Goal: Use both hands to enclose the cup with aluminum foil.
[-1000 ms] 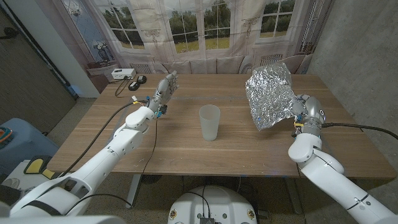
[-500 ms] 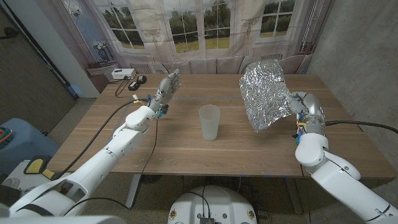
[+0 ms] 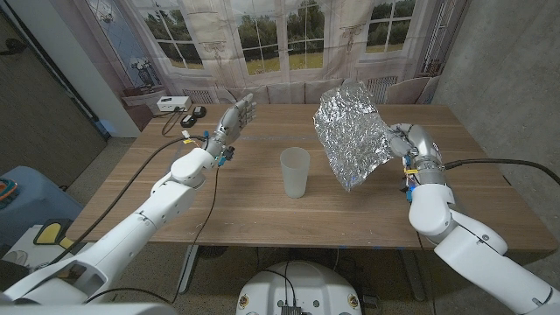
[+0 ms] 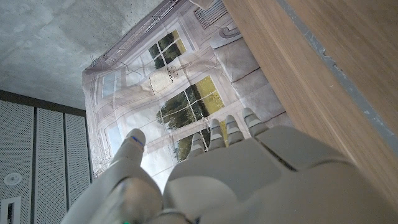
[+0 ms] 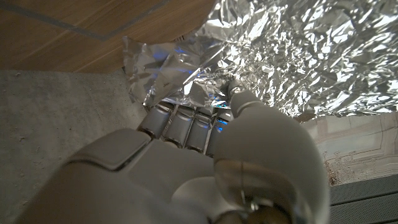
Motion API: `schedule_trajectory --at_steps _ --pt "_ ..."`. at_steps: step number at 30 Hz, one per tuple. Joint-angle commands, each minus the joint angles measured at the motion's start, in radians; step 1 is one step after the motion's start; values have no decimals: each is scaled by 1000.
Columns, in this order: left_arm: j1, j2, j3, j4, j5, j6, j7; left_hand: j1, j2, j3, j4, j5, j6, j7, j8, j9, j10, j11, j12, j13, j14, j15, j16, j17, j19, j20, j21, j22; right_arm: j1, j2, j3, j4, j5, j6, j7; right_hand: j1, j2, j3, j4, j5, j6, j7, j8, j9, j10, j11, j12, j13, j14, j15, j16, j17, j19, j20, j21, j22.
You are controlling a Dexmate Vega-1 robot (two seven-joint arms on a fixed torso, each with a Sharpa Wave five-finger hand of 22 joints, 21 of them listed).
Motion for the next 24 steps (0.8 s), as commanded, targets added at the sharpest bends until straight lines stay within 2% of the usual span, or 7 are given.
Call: schedule_trajectory --at_steps 1,2,3,5,11,24 --pt "52 54 -26 -81 3 19 16 6 -21 -3 -14 -4 39 16 13 0 26 9 9 3 46 5 16 3 16 20 8 2 73 -43 -99 -70 -67 -93 74 31 23 7 -2 -3 86 22 25 2 12 -2 7 6 3 -103 -2 3 -6 3 9 2" --pt "58 63 -29 -94 3 30 20 8 -25 -5 -19 -4 66 29 18 1 45 10 13 3 66 1 19 4 32 26 13 2 82 -49 -108 -73 -72 -98 84 31 22 7 -2 -3 86 21 25 2 10 -3 6 6 4 -102 -3 3 -7 3 9 2" --pt "63 73 -33 -108 3 42 24 8 -29 -8 -23 -4 88 31 23 2 65 11 18 3 83 -3 22 4 44 36 16 2 93 -50 -120 -74 -78 -106 90 32 23 7 -2 -3 88 21 25 2 9 -2 6 7 3 -102 -3 5 -8 4 10 2" --pt "73 91 -39 -130 7 59 31 10 -37 -12 -30 -5 137 51 32 4 97 17 24 3 125 -4 29 5 65 40 21 3 117 -62 -143 -79 -91 -120 110 31 22 7 -1 -3 88 21 25 2 10 1 6 5 3 -102 -4 5 -8 4 11 2" --pt "102 118 -59 -168 5 74 47 21 -43 -14 -43 -5 196 65 39 6 168 11 41 4 197 -20 42 6 116 40 37 5 199 -83 -219 -89 -134 -169 170 32 21 9 -2 -4 91 20 26 2 12 -2 6 5 4 -102 -6 9 -9 4 15 2" --pt "126 127 -77 -171 9 56 55 21 -49 -18 -46 -5 220 66 41 6 185 3 43 3 200 -26 37 7 122 42 37 5 356 -81 -360 -98 -195 -272 292 34 18 11 -3 -5 95 23 26 2 17 -3 8 6 12 -102 -8 18 -7 3 26 2"
